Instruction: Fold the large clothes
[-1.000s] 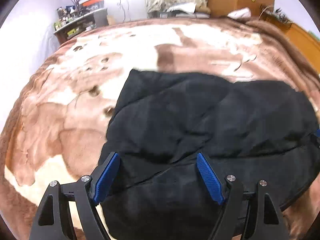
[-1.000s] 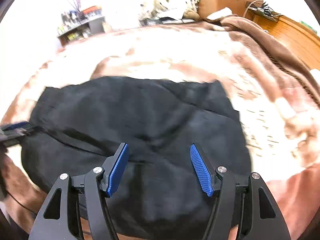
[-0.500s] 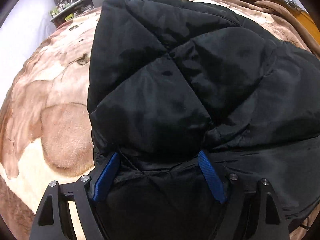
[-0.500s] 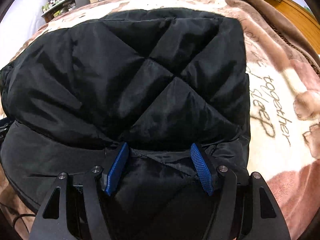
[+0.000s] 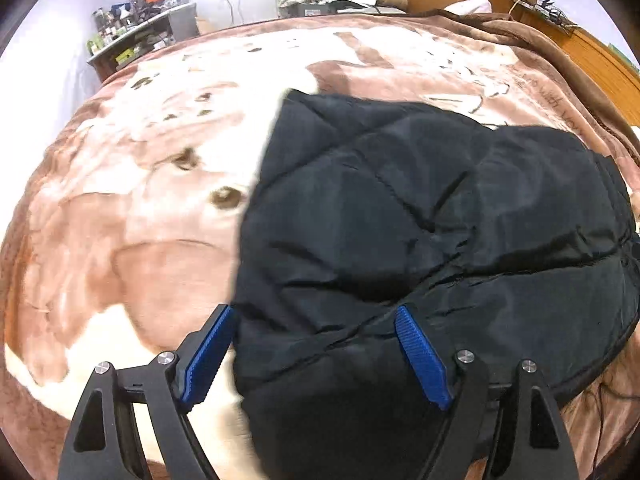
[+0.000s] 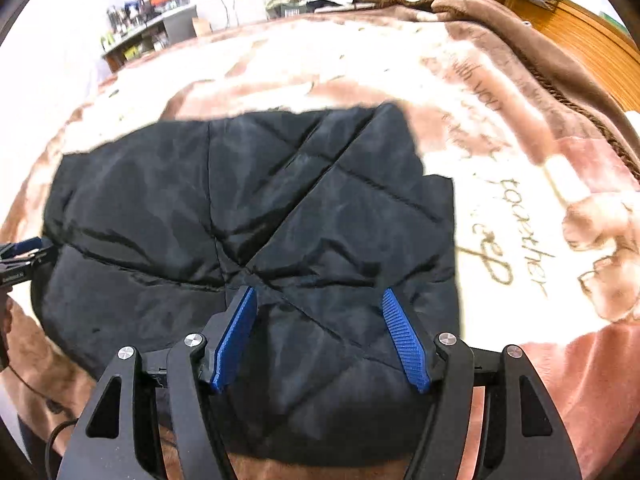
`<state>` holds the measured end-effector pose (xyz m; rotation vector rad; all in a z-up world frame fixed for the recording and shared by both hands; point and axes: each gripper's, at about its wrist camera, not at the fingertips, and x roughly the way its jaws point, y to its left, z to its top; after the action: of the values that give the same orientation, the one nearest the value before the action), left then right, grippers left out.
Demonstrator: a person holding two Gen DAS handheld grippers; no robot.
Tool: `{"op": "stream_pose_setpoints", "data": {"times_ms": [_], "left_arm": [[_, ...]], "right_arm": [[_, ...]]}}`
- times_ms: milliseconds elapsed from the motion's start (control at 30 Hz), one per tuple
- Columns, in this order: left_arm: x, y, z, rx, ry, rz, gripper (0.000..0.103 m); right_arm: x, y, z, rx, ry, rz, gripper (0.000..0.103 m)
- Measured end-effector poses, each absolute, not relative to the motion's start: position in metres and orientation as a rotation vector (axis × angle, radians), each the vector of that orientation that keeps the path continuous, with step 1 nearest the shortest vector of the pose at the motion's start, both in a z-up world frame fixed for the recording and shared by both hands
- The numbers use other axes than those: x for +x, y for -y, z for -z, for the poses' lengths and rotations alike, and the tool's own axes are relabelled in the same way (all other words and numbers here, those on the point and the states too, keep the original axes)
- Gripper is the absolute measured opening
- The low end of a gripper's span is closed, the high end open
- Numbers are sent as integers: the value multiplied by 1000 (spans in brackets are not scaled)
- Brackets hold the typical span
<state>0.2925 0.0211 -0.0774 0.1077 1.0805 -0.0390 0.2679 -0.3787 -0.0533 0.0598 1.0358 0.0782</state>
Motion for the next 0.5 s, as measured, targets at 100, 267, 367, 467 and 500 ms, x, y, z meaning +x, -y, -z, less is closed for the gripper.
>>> {"op": "stream_pose_setpoints", "data": {"times_ms": [100,267,367,467,500], "left_arm": [[296,-44,77,82,-1101,41,85],[309,-83,94,-88,-1188,109,89],[314,-90,114,-166,-1231,161,91],[329,-98,145,-273,-1307,218,97],[331,-98,150,-283,-1315,235,98]], "right_arm": [[266,402,52,77,-1058,-76,76],[266,427,69,188,-1120,-81,78],[270,431,79,279,-1149,-127,78],[280,435,96,364,-1181,-191,81],[281,437,102,378,-1190,-206,82]]}}
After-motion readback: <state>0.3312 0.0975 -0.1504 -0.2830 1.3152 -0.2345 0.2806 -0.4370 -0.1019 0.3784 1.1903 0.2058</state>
